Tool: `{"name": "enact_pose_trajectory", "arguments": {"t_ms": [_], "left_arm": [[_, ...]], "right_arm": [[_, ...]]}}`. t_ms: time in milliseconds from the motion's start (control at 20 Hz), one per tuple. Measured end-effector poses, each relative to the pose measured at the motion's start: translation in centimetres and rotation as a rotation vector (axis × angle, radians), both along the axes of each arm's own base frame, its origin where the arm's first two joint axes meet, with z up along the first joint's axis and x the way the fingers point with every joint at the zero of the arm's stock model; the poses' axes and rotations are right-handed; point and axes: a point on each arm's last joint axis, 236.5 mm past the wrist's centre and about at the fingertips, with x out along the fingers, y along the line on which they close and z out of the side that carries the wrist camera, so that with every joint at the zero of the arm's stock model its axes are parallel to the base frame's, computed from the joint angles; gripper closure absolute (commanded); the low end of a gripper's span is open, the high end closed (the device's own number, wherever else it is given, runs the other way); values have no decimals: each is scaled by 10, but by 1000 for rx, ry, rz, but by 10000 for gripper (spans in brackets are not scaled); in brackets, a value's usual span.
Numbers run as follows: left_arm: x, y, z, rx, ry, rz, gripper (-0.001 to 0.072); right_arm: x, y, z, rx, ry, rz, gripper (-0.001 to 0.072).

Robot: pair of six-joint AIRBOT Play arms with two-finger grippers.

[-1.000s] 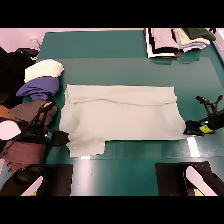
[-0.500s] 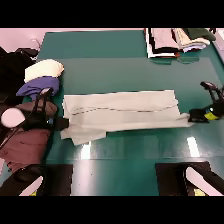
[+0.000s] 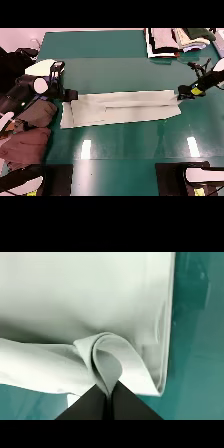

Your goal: Fold the shirts.

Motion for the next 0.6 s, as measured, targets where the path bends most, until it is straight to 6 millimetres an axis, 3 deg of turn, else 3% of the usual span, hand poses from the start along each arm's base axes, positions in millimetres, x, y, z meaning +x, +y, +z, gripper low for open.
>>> {"name": "enact_pose_trajectory", "arguments": {"t_ms": [50,100,150,250,300,350,450,500,600], "left_arm": [[7,-1,0,-3,-13,7,553],[13,-2,1,-9,-29,16,233],[19,-3,3,-15,-43,25,147],[27,-4,10,-26,-63,37,169],[30,-5,14,-31,-72,40,170],[32,-6,18,-35,-76,43,171],[32,-10,22,-57,-70,48,625],[31,-15,23,-77,-60,49,683],[29,-26,26,-128,-49,45,683]], "right_arm": [[9,2,0,16,-11,-4,265],[17,4,0,32,-24,-12,257],[24,3,2,51,-38,-25,257],[32,-2,6,86,-67,-35,242],[33,-6,8,106,-77,-39,157],[32,-12,9,123,-77,-45,153],[23,-28,6,152,-60,-76,131],[16,-35,0,171,-40,-97,131],[2,-43,-16,222,-5,-138,131]]}}
